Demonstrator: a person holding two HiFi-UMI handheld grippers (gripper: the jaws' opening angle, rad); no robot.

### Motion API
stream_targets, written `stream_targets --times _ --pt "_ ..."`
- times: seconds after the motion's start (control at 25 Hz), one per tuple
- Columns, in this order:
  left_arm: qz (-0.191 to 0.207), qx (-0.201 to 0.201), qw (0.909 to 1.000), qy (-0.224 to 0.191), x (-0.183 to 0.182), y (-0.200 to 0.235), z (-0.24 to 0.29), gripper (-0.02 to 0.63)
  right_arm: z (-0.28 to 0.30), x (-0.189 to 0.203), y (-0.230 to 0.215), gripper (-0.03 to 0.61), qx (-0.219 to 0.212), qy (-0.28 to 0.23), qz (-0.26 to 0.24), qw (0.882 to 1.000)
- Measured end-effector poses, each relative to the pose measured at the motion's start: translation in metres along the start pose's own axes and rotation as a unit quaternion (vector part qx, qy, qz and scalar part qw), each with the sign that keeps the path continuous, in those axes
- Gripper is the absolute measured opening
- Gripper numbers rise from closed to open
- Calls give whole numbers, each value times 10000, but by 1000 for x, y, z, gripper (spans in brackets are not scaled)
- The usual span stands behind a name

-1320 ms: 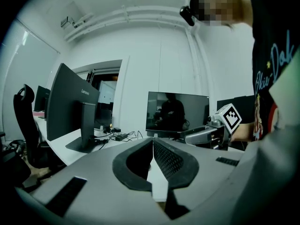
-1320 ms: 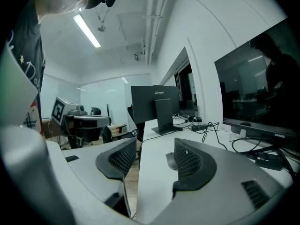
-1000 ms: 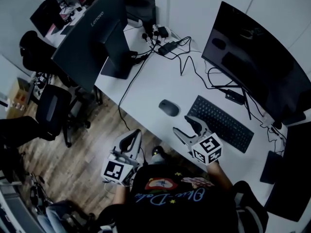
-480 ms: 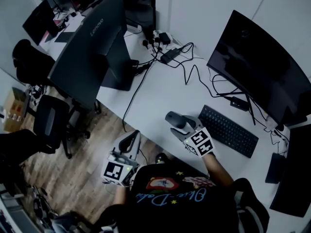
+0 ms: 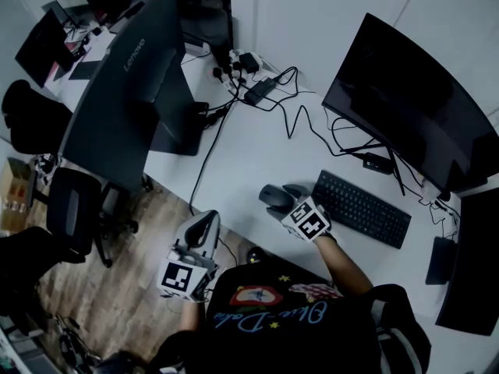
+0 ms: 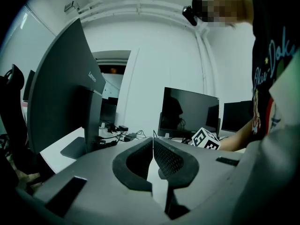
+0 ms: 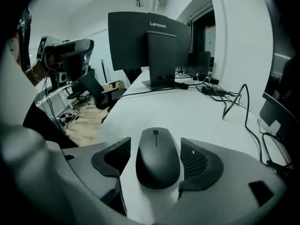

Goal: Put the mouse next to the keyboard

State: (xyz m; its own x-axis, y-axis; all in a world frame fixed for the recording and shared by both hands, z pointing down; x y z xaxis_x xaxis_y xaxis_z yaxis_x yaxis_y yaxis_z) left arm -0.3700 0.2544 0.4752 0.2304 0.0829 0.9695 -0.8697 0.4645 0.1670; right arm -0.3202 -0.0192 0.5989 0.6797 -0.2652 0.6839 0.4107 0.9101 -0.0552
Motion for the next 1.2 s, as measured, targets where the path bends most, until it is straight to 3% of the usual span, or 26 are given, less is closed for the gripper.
stream_targets --times 0.36,0.72,0.96,1.2 --pt "-124 -150 9998 0 2 17 0 3 23 4 -4 290 -100 347 24 9993" --pt "-173 -129 9998 14 4 20 2 3 20 3 0 285 34 267 291 9992" --pt "-149 155 9997 140 7 12 15 3 -13 3 -2 285 308 -196 697 9969" --pt "97 774 9965 287 -1 -8 51 3 -62 32 -13 285 865 -510 1318 9862"
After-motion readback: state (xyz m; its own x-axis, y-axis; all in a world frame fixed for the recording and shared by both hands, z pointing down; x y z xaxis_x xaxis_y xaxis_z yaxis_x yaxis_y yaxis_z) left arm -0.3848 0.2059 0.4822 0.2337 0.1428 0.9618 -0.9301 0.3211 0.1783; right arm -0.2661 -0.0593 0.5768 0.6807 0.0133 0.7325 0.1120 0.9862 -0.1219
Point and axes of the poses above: the fingertips, and each gripper's own axes: z forward along the fingers, y to its left, x out of its underside, the point moved 10 cm from there along -z, backward along the fingers, and after that the axes turned 1 degree about -x, right-handed, at the moved point
